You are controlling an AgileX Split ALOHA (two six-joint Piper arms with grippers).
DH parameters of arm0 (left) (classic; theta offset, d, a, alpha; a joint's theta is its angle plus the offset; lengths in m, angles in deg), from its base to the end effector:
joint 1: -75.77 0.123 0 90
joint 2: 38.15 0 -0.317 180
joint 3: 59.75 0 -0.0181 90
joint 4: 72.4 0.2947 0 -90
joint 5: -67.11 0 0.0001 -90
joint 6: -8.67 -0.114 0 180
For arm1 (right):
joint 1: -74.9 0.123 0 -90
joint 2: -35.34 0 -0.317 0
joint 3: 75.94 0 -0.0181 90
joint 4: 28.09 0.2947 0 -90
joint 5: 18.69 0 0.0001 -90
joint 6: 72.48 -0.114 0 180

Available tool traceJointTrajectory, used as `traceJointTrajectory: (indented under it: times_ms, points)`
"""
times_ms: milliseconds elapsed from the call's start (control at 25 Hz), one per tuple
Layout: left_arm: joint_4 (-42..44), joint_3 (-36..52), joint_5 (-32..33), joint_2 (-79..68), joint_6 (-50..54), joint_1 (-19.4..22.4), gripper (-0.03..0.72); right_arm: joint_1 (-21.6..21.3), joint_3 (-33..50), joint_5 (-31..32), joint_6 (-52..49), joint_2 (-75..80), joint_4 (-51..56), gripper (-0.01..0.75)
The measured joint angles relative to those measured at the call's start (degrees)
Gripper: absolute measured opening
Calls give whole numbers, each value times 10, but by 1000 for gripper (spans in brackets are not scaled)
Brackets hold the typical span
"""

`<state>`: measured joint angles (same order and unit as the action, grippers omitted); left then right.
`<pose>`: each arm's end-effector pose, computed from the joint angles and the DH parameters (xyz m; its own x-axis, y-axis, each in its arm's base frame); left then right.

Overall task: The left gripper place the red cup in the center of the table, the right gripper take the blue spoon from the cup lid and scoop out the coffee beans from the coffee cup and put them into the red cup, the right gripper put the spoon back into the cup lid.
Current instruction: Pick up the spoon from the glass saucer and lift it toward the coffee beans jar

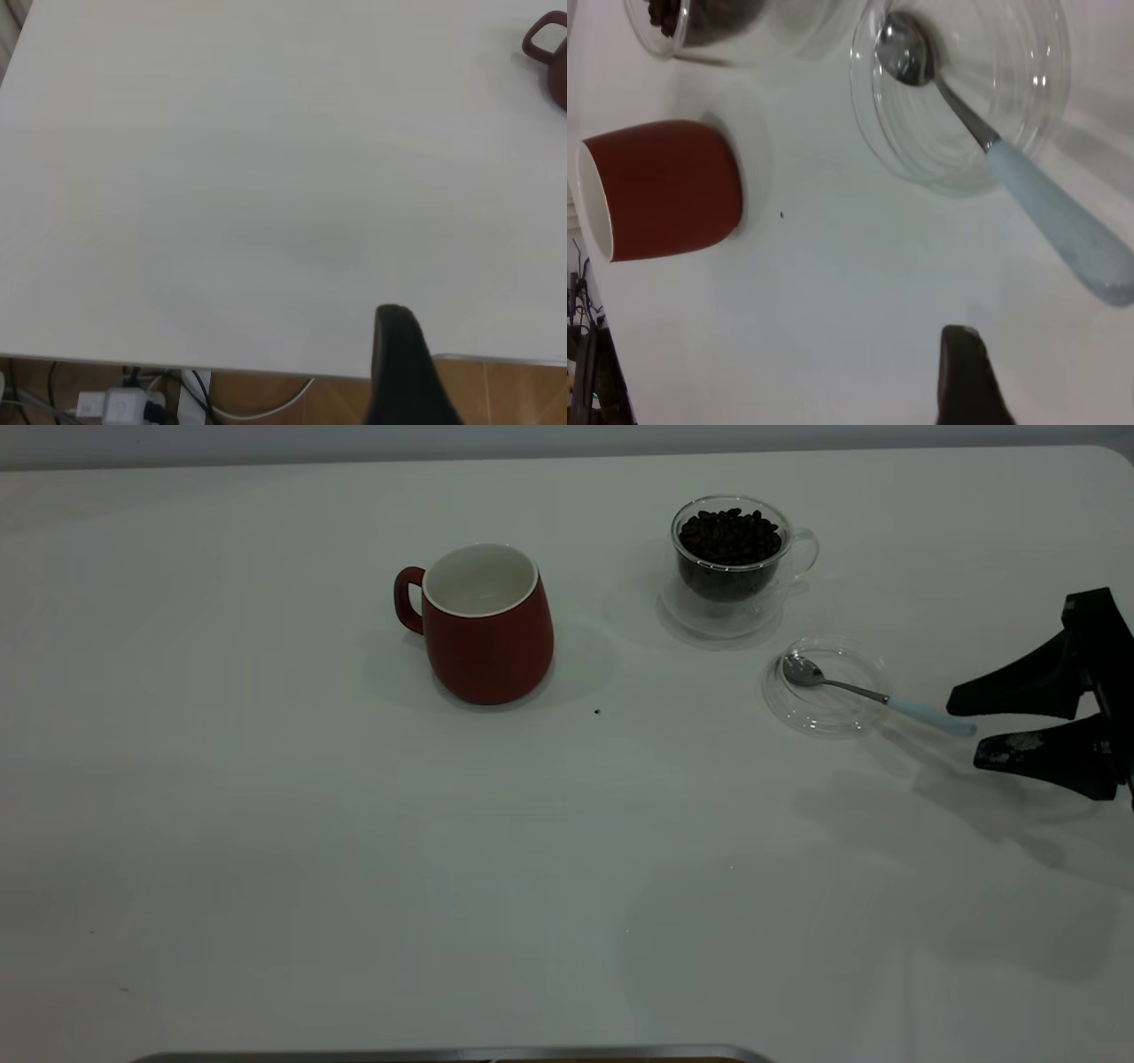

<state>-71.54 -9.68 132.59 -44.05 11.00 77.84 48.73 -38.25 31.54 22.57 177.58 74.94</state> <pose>0.0159 0.0021 0.2760 -0.5194 -0.0532 -0.8529 -0.0657 0.9976 -0.0223 0.2970 -0.0508 -0.0504 -0.8075 0.5859 -0.0689 0.3337 0.5499 0.7657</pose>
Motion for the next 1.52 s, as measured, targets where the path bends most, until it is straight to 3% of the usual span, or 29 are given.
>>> traceJointTrajectory:
  times_ms: [720, 1520]
  points:
    - [0, 0, 0, 0, -1, 0, 500, 0, -53, 23, -22, 63, 0, 483]
    - [0, 0, 0, 0, 0, 0, 500, 34, -96, 46, -42, 98, 0, 483]
